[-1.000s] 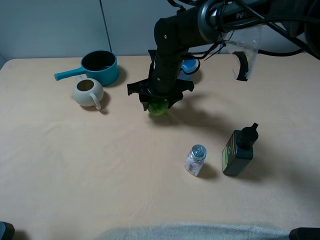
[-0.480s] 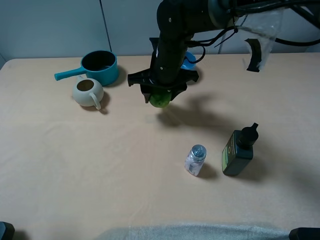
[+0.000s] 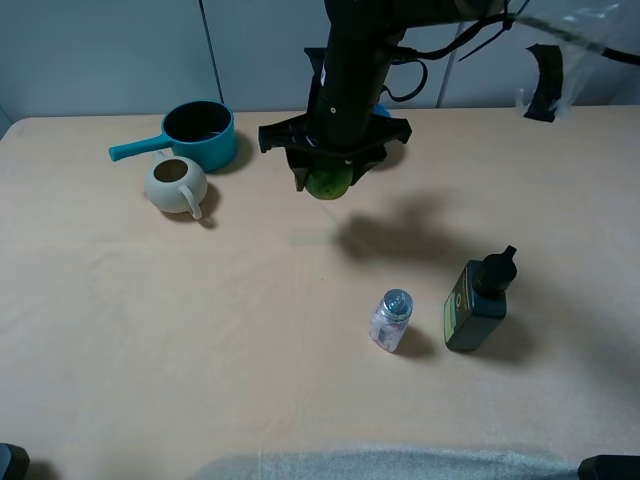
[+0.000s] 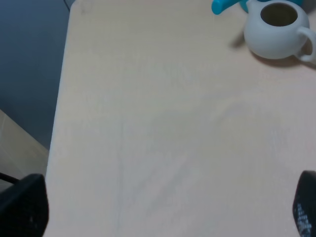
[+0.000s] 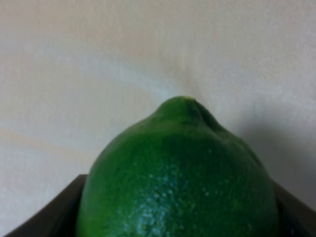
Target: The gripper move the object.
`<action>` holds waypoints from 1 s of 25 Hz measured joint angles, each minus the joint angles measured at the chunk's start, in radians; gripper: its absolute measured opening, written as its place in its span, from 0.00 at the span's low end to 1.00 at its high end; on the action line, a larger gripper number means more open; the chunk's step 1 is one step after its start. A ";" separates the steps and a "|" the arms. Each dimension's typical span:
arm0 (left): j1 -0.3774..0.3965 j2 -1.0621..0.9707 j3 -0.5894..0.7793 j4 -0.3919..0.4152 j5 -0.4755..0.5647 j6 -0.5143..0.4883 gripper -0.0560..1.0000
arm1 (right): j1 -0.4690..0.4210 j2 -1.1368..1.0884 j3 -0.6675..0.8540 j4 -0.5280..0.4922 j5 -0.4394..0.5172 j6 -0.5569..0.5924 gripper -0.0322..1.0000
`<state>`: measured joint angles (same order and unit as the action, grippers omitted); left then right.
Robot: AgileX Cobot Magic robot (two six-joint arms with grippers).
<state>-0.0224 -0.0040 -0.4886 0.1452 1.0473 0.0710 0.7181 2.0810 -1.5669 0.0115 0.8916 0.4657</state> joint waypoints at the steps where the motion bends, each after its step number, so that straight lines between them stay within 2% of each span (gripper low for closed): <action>1: 0.000 0.000 0.000 0.000 0.000 0.000 0.99 | 0.000 -0.006 0.000 0.000 0.008 0.000 0.48; 10: 0.000 0.000 0.000 0.000 0.000 0.000 0.99 | -0.008 -0.060 0.000 0.000 0.075 -0.010 0.48; 18: 0.000 0.000 0.000 0.000 0.000 0.000 0.99 | -0.100 -0.088 0.000 0.093 0.157 -0.121 0.48; 25: 0.000 0.000 0.000 0.000 0.000 0.000 0.99 | -0.166 -0.090 0.000 0.125 0.175 -0.183 0.48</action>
<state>-0.0224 -0.0040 -0.4886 0.1452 1.0473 0.0710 0.5519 1.9914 -1.5669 0.1360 1.0668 0.2830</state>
